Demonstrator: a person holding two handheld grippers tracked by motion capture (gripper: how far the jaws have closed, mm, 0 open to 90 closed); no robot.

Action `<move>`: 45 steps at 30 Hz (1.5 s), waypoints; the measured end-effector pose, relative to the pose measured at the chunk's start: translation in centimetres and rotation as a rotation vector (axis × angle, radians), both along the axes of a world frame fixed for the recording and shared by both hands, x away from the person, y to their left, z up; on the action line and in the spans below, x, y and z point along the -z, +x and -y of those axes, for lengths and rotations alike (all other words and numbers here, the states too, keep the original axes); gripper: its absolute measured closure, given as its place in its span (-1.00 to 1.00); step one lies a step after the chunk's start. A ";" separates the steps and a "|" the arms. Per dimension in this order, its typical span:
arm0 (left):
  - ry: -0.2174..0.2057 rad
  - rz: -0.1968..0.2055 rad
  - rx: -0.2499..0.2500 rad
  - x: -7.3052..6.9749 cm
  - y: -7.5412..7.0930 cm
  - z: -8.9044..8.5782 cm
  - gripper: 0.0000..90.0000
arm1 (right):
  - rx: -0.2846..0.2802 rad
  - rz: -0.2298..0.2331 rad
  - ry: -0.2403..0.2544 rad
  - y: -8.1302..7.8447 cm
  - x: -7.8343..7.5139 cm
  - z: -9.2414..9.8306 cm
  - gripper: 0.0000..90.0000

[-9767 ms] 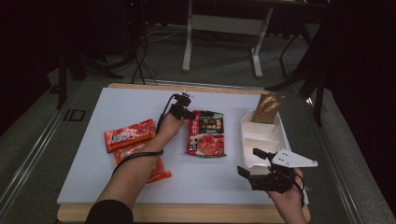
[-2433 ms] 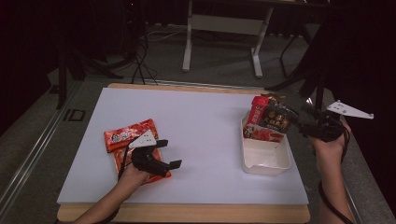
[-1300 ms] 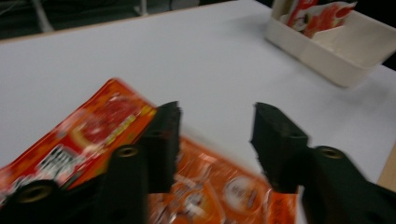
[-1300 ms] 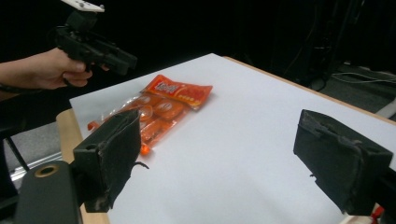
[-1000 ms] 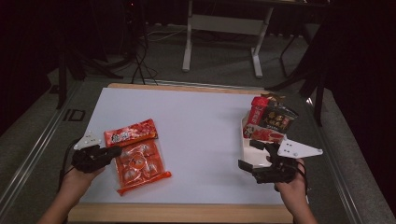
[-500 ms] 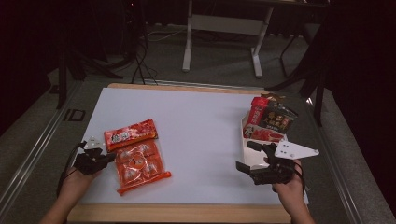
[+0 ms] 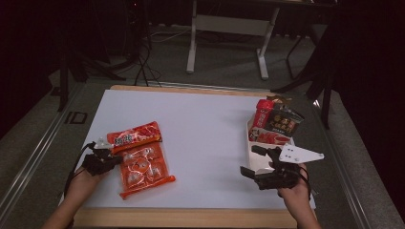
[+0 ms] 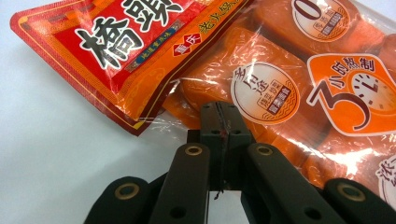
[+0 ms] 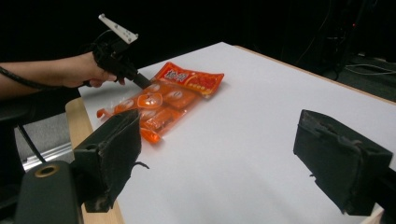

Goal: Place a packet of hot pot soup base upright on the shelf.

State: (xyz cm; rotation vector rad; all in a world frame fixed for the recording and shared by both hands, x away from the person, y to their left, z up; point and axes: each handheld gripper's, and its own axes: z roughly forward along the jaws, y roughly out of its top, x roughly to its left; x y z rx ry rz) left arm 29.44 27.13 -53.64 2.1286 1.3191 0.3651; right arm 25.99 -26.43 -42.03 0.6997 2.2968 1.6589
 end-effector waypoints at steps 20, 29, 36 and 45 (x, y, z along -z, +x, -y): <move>0.012 0.014 0.121 -0.2 2.7 5.3 1.00 | 0.004 -0.006 0.009 0.1 0.1 0.3 -0.67; 0.002 0.010 0.187 -0.3 3.6 8.4 1.00 | 0.006 -0.009 0.012 0.0 0.2 0.5 -0.67; 0.002 0.011 0.229 -0.4 4.0 10.4 1.00 | 0.003 -0.009 0.016 0.0 0.1 0.5 -0.67; 0.004 0.013 0.267 -0.4 4.4 12.1 1.00 | 0.002 -0.013 0.019 -0.1 0.2 0.7 -0.67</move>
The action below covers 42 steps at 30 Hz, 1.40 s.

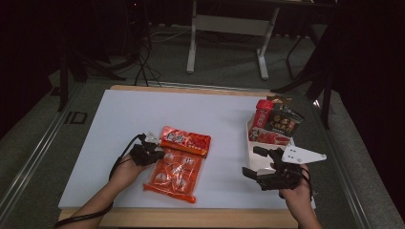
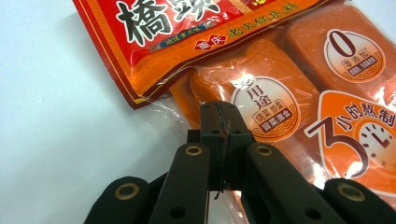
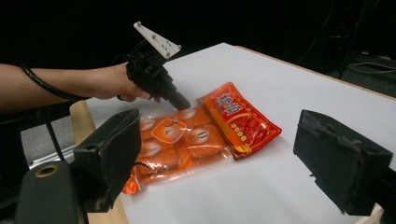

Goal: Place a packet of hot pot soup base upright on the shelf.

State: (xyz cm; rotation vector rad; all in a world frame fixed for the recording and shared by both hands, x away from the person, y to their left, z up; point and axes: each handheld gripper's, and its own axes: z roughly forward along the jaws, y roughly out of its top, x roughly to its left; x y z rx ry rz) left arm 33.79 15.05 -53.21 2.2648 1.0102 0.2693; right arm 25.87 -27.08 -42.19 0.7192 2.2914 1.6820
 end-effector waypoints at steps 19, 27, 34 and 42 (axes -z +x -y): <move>-0.023 -0.061 0.021 -1.9 -4.3 -3.0 1.00 | -0.004 0.000 0.004 0.0 -0.1 -0.2 -0.67; -0.002 -0.131 0.076 -1.0 -6.1 -2.6 1.00 | -0.007 0.002 -0.003 0.0 0.0 -0.4 -0.67; -0.002 -0.136 0.078 -0.6 -6.2 -2.1 1.00 | -0.005 -0.003 -0.006 0.0 0.1 -0.4 -0.67; -0.044 -0.158 0.102 -0.5 -6.1 -0.5 1.00 | -0.010 -0.002 -0.008 0.0 0.2 -0.6 -0.67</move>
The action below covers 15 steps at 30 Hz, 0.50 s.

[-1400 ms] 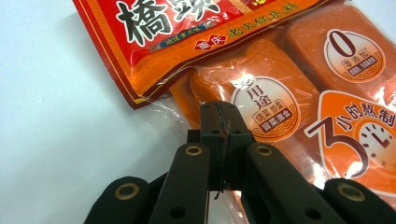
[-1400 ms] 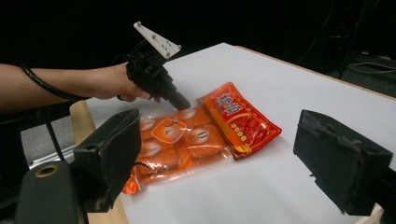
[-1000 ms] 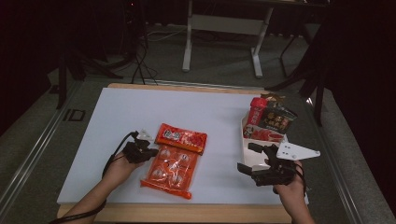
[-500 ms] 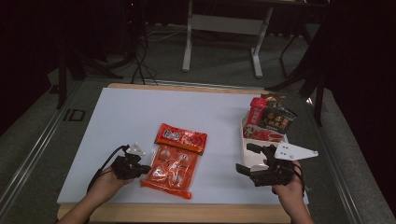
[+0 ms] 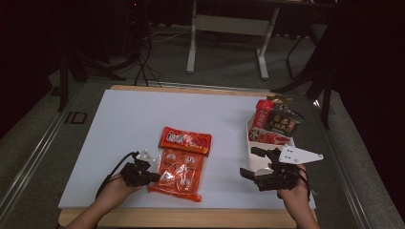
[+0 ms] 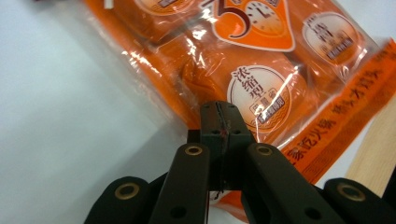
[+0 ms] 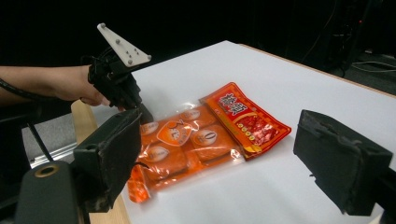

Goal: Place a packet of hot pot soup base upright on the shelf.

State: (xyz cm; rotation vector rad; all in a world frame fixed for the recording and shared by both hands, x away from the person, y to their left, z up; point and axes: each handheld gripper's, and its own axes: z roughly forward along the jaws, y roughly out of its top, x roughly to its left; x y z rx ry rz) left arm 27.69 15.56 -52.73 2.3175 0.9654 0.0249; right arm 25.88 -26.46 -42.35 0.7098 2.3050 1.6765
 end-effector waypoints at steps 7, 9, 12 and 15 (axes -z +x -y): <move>-0.029 -0.011 0.042 0.0 0.2 1.9 1.00 | -0.001 0.002 0.000 0.0 0.0 0.0 -0.67; -0.043 -0.016 0.050 0.0 0.2 2.3 1.00 | -0.002 0.001 0.002 0.0 0.0 0.0 -0.67; -0.052 -0.011 0.059 0.0 0.3 2.7 1.00 | -0.005 0.002 -0.003 0.0 0.1 0.0 -0.67; -0.056 -0.014 0.069 -0.1 0.4 2.6 1.00 | -0.004 0.004 -0.008 0.0 0.1 -0.1 -0.67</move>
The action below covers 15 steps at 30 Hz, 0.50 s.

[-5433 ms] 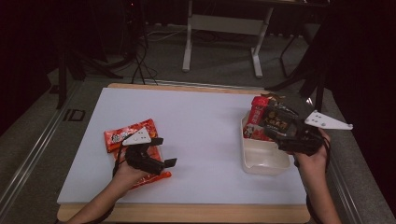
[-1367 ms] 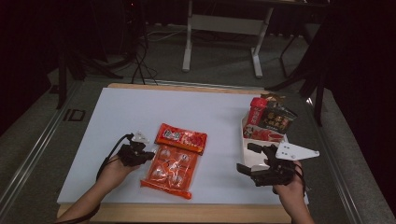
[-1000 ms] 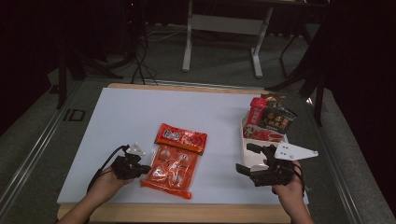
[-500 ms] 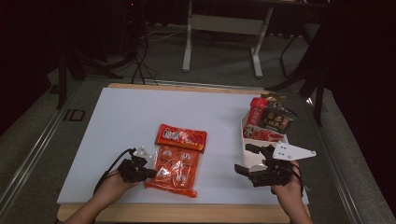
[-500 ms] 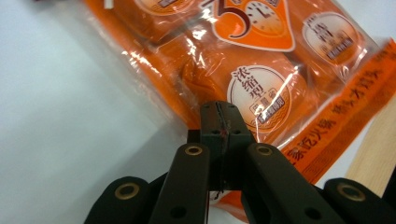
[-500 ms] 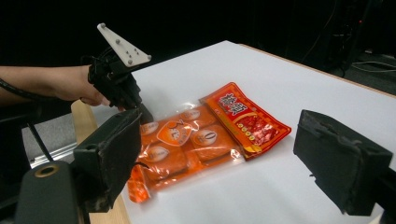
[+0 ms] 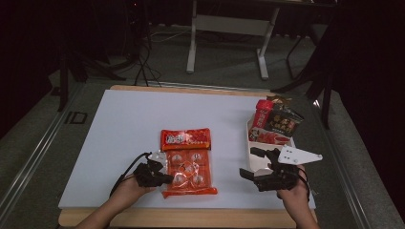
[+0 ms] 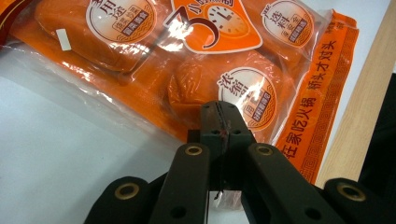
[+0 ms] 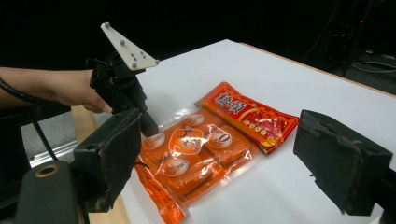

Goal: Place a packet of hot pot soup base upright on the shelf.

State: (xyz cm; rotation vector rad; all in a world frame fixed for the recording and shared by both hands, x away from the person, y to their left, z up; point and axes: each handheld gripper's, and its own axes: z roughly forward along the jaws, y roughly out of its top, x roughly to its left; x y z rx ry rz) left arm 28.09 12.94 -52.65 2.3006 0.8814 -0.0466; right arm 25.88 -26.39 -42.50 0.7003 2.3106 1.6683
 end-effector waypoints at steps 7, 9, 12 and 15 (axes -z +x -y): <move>-0.069 0.011 -0.016 -1.1 0.3 -0.9 0.91 | 0.002 0.009 0.000 -0.1 -0.1 0.2 -0.66; -0.110 0.028 -0.055 -2.0 0.8 -1.6 0.84 | 0.004 0.009 0.007 -0.1 -0.1 0.3 -0.66; -0.122 0.045 -0.073 -2.6 1.1 -2.1 0.67 | 0.006 0.022 0.004 -0.1 -0.1 0.4 -0.66; -0.140 0.070 -0.109 -3.4 1.9 -2.8 0.39 | 0.008 0.045 0.004 -0.1 -0.2 0.4 -0.66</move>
